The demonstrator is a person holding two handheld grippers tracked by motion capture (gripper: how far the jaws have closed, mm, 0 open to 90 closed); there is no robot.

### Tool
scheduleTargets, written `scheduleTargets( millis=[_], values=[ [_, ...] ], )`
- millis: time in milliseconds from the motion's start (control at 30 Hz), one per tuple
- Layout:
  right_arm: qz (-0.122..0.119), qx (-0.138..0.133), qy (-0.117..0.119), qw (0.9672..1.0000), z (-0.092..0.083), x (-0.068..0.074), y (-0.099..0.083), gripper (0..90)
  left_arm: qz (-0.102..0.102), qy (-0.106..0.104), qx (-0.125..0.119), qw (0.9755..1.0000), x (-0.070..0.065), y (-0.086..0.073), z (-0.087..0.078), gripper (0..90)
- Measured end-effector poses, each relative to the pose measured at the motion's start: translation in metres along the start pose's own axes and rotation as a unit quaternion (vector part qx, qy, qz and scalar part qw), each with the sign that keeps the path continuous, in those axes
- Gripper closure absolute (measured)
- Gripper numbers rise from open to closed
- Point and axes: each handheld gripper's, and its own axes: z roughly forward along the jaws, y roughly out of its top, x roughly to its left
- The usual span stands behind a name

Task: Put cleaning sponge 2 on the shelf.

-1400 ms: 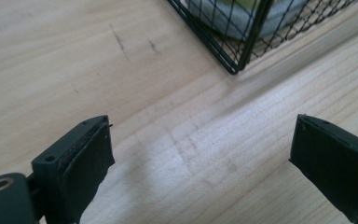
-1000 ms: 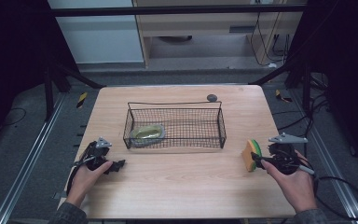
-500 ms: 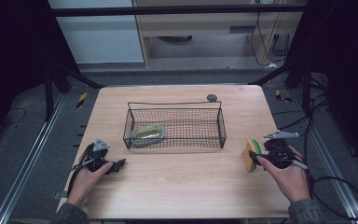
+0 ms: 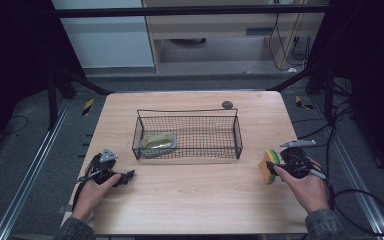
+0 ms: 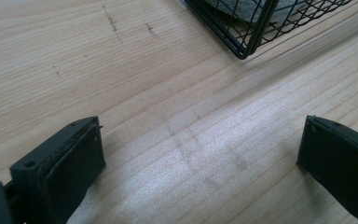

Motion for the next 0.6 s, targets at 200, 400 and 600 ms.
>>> scheduleTargets(
  millis=[200, 400, 600],
  values=[
    [-0.002, 0.012, 0.003, 0.9999, 0.0054, 0.0022, 0.0030, 40.5, 0.000, 0.000, 0.000, 1.0000, -0.0001, 0.0000, 0.0000, 0.0],
    [-0.002, 0.022, 0.002, 0.9998, 0.0089, 0.0029, 0.0054, 44.7, -0.001, 0.001, 0.000, 1.0000, -0.0003, 0.0002, 0.0002, 0.0],
    [0.000, 0.019, 0.002, 0.9998, 0.0083, 0.0036, 0.0075, 53.3, -0.002, 0.001, -0.001, 1.0000, -0.0003, 0.0002, 0.0003, 0.0]
  ],
)
